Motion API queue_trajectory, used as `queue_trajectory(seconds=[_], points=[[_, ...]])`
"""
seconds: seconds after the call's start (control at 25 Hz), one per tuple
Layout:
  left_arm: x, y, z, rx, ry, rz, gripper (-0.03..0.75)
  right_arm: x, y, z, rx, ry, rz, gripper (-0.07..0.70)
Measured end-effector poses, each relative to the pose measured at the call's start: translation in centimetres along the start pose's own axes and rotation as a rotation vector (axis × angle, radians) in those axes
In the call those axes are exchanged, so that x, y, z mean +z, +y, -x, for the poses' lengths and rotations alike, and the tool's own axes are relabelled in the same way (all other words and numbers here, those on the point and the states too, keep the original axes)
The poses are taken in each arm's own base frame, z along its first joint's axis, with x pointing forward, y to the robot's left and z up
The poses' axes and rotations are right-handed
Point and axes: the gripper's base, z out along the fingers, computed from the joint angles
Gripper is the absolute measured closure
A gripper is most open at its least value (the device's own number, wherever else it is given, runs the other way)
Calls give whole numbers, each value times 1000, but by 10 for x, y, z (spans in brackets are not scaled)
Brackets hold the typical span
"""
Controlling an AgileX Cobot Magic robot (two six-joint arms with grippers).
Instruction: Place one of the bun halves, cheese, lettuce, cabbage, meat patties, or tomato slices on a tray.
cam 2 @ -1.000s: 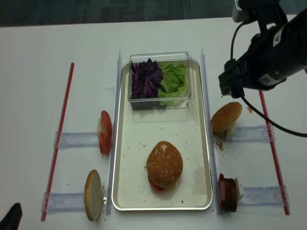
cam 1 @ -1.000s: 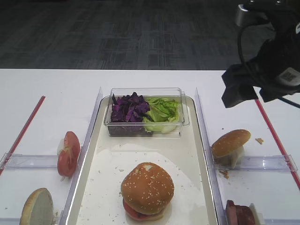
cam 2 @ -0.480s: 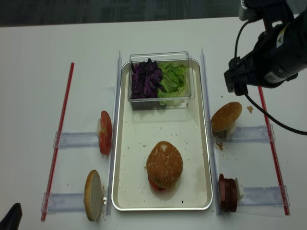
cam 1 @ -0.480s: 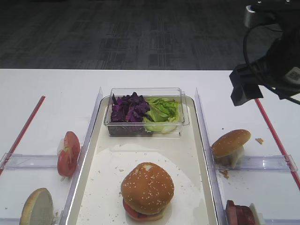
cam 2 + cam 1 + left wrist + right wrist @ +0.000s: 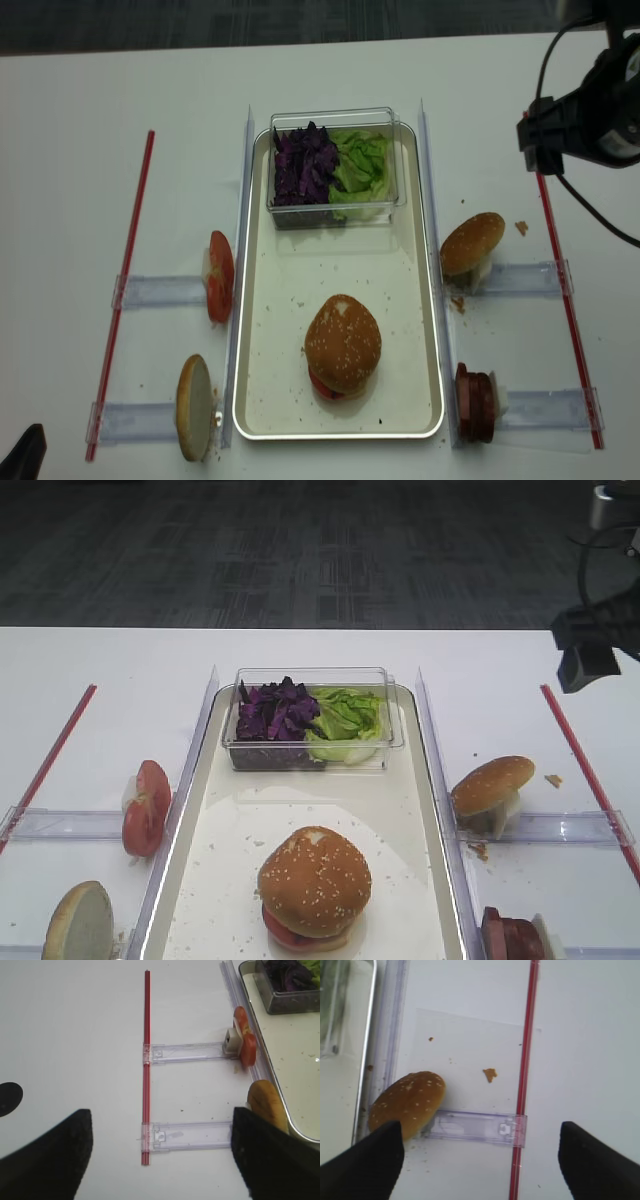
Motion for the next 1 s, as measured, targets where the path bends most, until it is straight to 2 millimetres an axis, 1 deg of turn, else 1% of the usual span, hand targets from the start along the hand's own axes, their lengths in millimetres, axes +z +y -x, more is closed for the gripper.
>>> queue_trajectory(seconds=[0.12,0.2,0.32,0.68,1.0], points=[[0,0,0,0,0,0,190,0,-20,1,50,0,-21,-11],[0,0,0,0,0,0,190,-1,-30,1,76,0,-22,-11],[0,0,0,0,0,0,190,-1,-38,0,113,-5,6,-11],[0,0,0,0,0,0,190,-2,-37,1,76,-7,34,-12],[0,0,0,0,0,0,190,-2,-35,-2,78,19,62,-12]])
